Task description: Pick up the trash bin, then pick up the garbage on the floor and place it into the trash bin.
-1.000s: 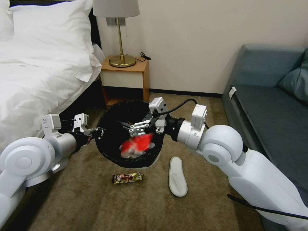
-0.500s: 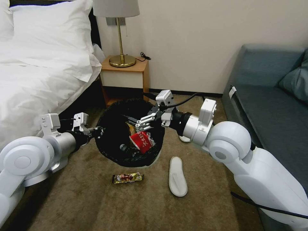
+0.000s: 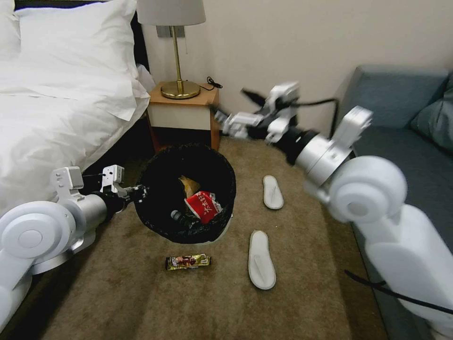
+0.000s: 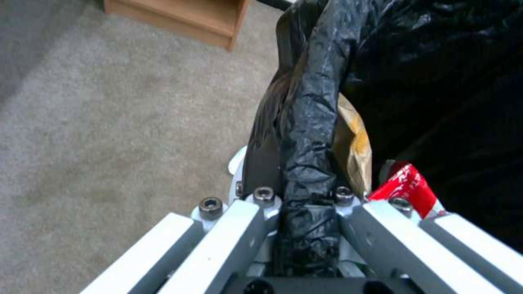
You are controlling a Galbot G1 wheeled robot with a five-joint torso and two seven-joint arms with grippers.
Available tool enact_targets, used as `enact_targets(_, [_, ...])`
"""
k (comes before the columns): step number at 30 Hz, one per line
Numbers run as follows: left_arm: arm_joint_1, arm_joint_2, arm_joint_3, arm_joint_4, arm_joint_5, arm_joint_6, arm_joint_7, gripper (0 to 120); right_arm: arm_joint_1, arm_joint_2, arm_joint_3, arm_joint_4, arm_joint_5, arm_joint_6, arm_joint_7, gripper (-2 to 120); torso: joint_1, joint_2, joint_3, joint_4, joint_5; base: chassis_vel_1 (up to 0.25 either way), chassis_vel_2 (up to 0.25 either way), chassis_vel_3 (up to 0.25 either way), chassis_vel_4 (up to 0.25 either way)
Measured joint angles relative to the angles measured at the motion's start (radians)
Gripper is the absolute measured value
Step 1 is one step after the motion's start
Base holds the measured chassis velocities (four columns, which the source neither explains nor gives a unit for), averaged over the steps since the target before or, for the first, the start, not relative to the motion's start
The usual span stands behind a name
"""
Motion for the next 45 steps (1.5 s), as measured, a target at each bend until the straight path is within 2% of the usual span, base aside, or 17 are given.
enact_targets(4, [0.015, 0.009, -0.027, -0.007, 0.002, 0.000, -0.008, 3, -0.026, -0.011, 0.032, -0.054, -0.008, -0.007, 0.056, 100, 0.000, 0.000, 0.000, 0.0003, 0.0002, 0.000, 0.000, 0.000, 0.000])
enact_targets(5, [0.014, 0.014, -0.035, -0.008, 0.001, 0.000, -0.008, 3, -0.061, -0.019, 0.056, -0.081, -0.013, -0.017, 0.100, 100, 0.000, 0.000, 0.000, 0.0005, 0.0001, 0.000, 0.000, 0.000, 0.000])
enact_targets(8, [0.011, 0.015, -0.038, -0.009, -0.001, 0.000, -0.007, 3, -0.087, -0.025, 0.069, -0.094, -0.015, -0.021, 0.114, 100, 0.000, 0.000, 0.000, 0.0003, 0.0001, 0.000, 0.000, 0.000, 0.000])
enact_targets(11, [-0.003, 0.016, -0.047, -0.011, -0.011, 0.000, -0.005, 3, -0.206, -0.038, 0.105, -0.151, -0.037, -0.045, 0.151, 100, 0.000, 0.000, 0.000, -0.0002, 0.0003, 0.000, 0.000, 0.000, 0.000])
enact_targets(14, [-0.003, 0.016, -0.053, -0.012, -0.013, 0.000, -0.005, 3, -0.241, -0.038, 0.106, -0.174, -0.045, -0.054, 0.149, 100, 0.000, 0.000, 0.000, -0.0001, 0.0004, 0.000, 0.000, 0.000, 0.000])
enact_targets(22, [-0.014, 0.018, -0.067, -0.016, -0.018, 0.000, -0.004, 3, -0.405, 0.020, 0.059, -0.392, -0.150, -0.058, 0.063, 100, 0.000, 0.000, 0.000, 0.0001, 0.0002, 0.000, 0.000, 0.000, 0.000])
enact_targets(25, [-0.016, 0.019, -0.068, -0.017, -0.021, 0.000, -0.004, 3, -0.423, 0.028, 0.054, -0.412, -0.160, -0.056, 0.052, 100, 0.000, 0.000, 0.000, 0.0000, 0.0002, 0.000, 0.000, 0.000, 0.000])
enact_targets(32, [-0.030, 0.021, -0.064, -0.021, -0.029, 0.000, -0.002, 3, -0.485, 0.089, 0.027, -0.538, -0.257, -0.026, -0.007, 100, 0.000, 0.000, 0.000, 0.0001, 0.0000, 0.000, 0.000, 0.000, 0.000])
enact_targets(34, [-0.037, 0.020, -0.057, -0.024, -0.030, 0.000, -0.001, 3, -0.492, 0.139, 0.019, -0.606, -0.300, -0.001, -0.033, 100, 0.000, 0.000, 0.000, 0.0001, 0.0001, 0.000, 0.000, 0.000, 0.000])
enact_targets(38, [-0.039, 0.019, -0.055, -0.025, -0.030, 0.000, 0.003, 3, -0.492, 0.176, 0.015, -0.653, -0.323, 0.012, -0.049, 100, 0.000, 0.000, 0.000, 0.0002, -0.0004, 0.000, 0.000, 0.000, 0.000])
enact_targets(40, [-0.040, 0.018, -0.054, -0.025, -0.029, 0.000, 0.010, 3, -0.490, 0.234, 0.004, -0.725, -0.371, 0.039, -0.065, 100, 0.000, 0.000, 0.000, 0.0001, 0.0002, 0.000, 0.000, 0.000, 0.000])
enact_targets(45, [-0.039, 0.018, -0.056, -0.023, -0.026, 0.000, 0.021, 3, -0.470, 0.295, -0.010, -0.812, -0.426, 0.065, -0.084, 100, 0.000, 0.000, 0.000, 0.0003, 0.0001, 0.000, 0.000, 0.000, 0.000])
